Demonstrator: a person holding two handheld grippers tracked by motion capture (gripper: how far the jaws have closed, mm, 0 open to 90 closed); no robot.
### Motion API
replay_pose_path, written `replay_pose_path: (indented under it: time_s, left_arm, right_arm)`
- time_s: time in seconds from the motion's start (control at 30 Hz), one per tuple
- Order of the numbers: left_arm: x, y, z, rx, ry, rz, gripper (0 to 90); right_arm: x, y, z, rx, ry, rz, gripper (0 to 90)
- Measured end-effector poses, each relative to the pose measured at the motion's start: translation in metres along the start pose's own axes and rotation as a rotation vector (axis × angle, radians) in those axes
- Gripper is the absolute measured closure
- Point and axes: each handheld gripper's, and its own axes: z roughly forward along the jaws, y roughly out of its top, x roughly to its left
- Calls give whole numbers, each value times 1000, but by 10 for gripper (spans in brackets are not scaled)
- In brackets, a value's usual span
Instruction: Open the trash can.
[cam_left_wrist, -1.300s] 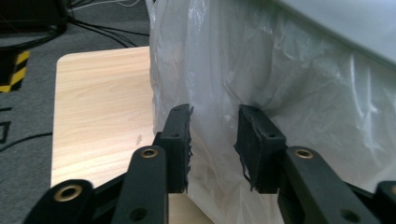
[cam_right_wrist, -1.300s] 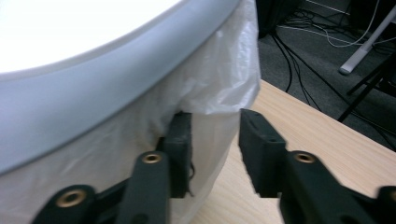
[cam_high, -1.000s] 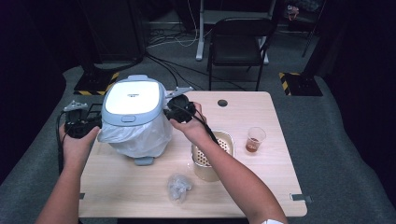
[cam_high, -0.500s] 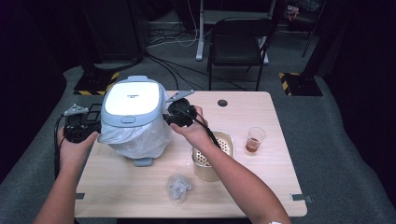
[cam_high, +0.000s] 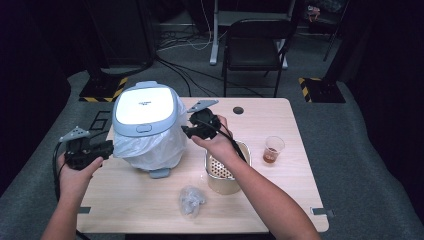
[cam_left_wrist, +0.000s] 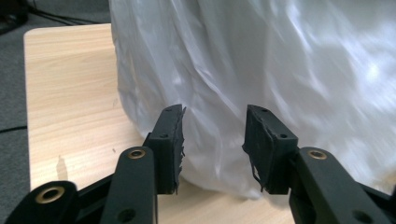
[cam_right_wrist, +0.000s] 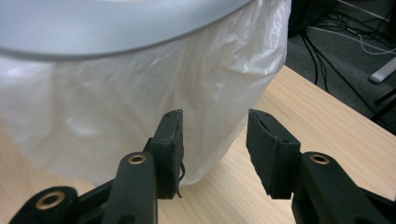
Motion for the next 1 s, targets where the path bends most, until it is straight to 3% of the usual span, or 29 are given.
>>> replay_pose_path:
  time_s: [0.07, 0.13, 0.2, 0.27, 0.33, 0.47, 0.6, 0.67, 0.73, 0.8, 1.0]
  left_arm:
    - [-3, -9, -6, -3, 10, 24, 535]
    - [-6, -20, -12, -12, 4, 18, 510]
    - [-9, -30, -17, -2, -8, 24, 490]
    - [-12, -41, -22, 24, 6, 35, 469]
    - [-13, -49, -25, 25, -3, 23, 469]
    - [-22, -60, -26, 44, -24, 44, 481]
    - [-39, -66, -17, 47, -60, 78, 490]
    - [-46, -68, -11, 35, -49, 88, 470]
    - [-52, -69, -4, 41, -77, 83, 474]
    - [-58, -69, 3, 59, -73, 90, 491]
    - [-74, -70, 26, 48, -103, 90, 562]
  right_arm:
    - [1, -2, -5, -6, 3, -6, 557]
    - [4, -5, -15, -16, 8, -25, 553]
    - [7, -9, -25, -27, 22, -34, 546]
    - [10, -14, -33, -38, 28, -41, 540]
    - [13, -20, -41, -50, 36, -53, 535]
    - [17, -33, -53, -56, 51, -61, 533]
    - [23, -47, -63, -65, 53, -69, 533]
    - [27, -55, -67, -63, 55, -76, 533]
    - [31, -63, -69, -60, 51, -84, 533]
    - [36, -72, -73, -59, 53, -96, 534]
    - [46, -91, -75, -69, 79, -75, 519]
